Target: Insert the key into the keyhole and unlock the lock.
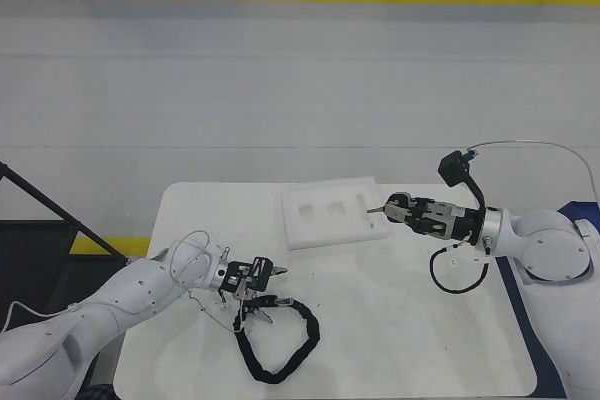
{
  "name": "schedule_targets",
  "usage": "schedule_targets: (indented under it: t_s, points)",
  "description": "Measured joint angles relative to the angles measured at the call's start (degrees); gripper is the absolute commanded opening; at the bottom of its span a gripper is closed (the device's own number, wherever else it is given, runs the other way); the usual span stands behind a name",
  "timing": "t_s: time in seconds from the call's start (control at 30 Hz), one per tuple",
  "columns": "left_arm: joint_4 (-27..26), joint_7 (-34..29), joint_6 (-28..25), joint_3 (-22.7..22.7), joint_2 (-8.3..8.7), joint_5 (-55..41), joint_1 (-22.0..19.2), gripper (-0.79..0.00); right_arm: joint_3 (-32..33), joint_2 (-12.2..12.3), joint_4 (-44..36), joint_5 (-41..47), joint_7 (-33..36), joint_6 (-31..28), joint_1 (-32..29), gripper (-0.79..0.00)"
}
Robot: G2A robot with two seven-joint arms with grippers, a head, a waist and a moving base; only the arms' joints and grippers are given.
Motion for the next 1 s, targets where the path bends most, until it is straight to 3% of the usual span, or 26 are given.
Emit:
schedule_targets:
  t_s: [0.33, 0.37, 0.4, 0.43, 0.83, 0.9, 0.93, 0.97, 1.0]
  points:
    - [2.69, 1.27, -0.75, 0.64, -1.83, 4.24, 0.13, -0.212, 0.0, 0.0, 0.0, 0.0, 0.0, 0.0, 0.0, -0.785]
    - [3.02, 1.42, -0.71, 0.66, -2.09, 4.47, 0.17, -0.243, 0.0, 0.0, 0.0, 0.0, 0.0, 0.0, 0.0, -0.785]
    - [3.27, 1.49, -0.67, 0.68, -2.29, 4.62, 0.21, -0.351, 0.0, 0.0, 0.0, 0.0, 0.0, 0.0, 0.0, -0.785]
    - [3.51, 1.55, -0.64, 0.69, -2.49, 4.75, 0.25, -0.385, 0.0, 0.0, 0.0, 0.0, 0.0, 0.0, 0.0, -0.785]
    - [7.15, 0.4, -0.05, 0.39, -5.02, 5.49, 0.69, -0.459, 0.0, 0.0, 0.0, 0.0, 0.0, 0.0, 0.0, -0.785]
    - [7.79, 0.08, -0.04, 0.29, -5.4, 5.61, 0.69, -0.588, 0.0, 0.0, 0.0, 0.0, 0.0, 0.0, 0.0, -0.785]
    - [8.02, -0.06, -0.03, 0.22, -5.55, 5.61, 0.71, -0.714, 0.0, 0.0, 0.0, 0.0, 0.0, 0.0, 0.0, -0.785]
    - [8.26, -0.11, -0.04, 0.13, -5.74, 5.53, 0.74, -0.785, 0.0, 0.0, 0.0, 0.0, 0.0, 0.0, 0.0, -0.785]
    - [8.44, -0.11, -0.04, 0.06, -5.88, 5.46, 0.76, -0.785, 0.0, 0.0, 0.0, 0.0, 0.0, 0.0, 0.0, -0.785]
